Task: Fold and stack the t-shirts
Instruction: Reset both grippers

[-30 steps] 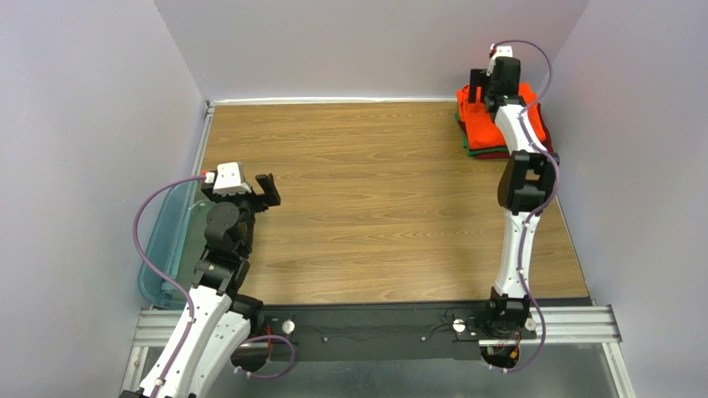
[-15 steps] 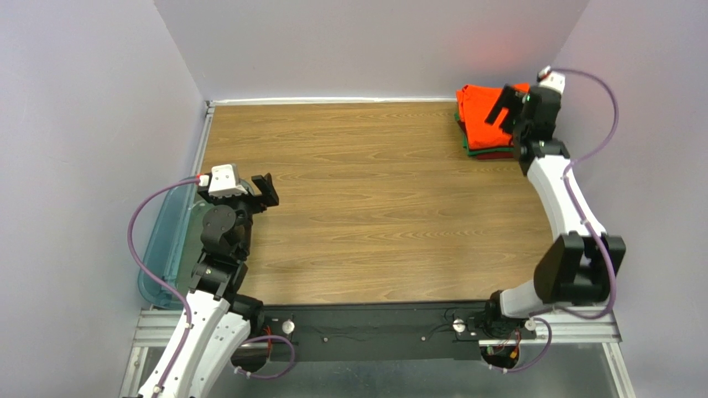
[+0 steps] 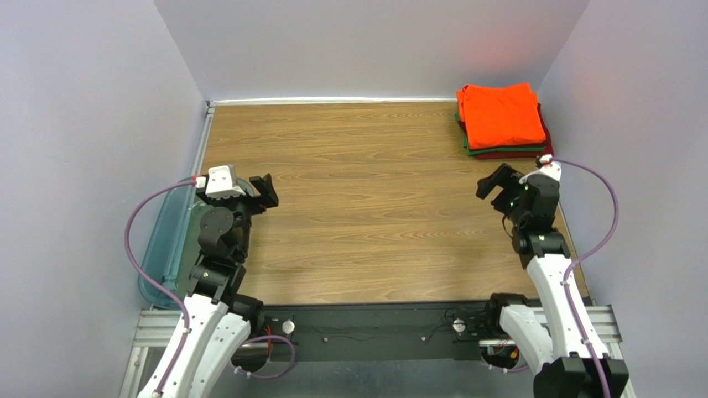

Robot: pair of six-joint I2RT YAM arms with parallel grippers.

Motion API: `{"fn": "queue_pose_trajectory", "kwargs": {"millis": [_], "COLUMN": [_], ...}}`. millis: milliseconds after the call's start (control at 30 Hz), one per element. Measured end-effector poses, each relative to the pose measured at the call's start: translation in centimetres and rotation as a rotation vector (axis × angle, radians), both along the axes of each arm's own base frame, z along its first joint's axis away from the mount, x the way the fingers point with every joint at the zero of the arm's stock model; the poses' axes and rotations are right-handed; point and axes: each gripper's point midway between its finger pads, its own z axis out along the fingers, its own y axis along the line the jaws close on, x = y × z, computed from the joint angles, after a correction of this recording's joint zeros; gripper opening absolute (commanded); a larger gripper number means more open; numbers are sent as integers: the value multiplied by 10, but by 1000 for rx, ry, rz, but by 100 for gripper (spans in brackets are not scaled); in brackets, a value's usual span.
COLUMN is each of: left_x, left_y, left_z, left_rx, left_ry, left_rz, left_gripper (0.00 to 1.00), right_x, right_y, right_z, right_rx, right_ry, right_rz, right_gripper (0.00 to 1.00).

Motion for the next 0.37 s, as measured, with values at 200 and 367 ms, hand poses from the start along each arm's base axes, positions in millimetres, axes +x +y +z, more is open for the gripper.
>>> {"fn": "queue_pose_trajectory", "kwargs": {"millis": [200,367], "left_x": [-4,-4], "left_y": [1,1], "left_z": [5,4], "left_rx": [-12,-13], "left_ry": [-19,-15], "left_rz": [1,1], "left_gripper": [98,98], "right_x": [-22,-27], "right_y": [2,0], "right_z": [-15,-8], "right_rx": [0,-5], "right_ry": [-14,-54], "right_rz": [1,-8], "right_gripper": [100,100]}}
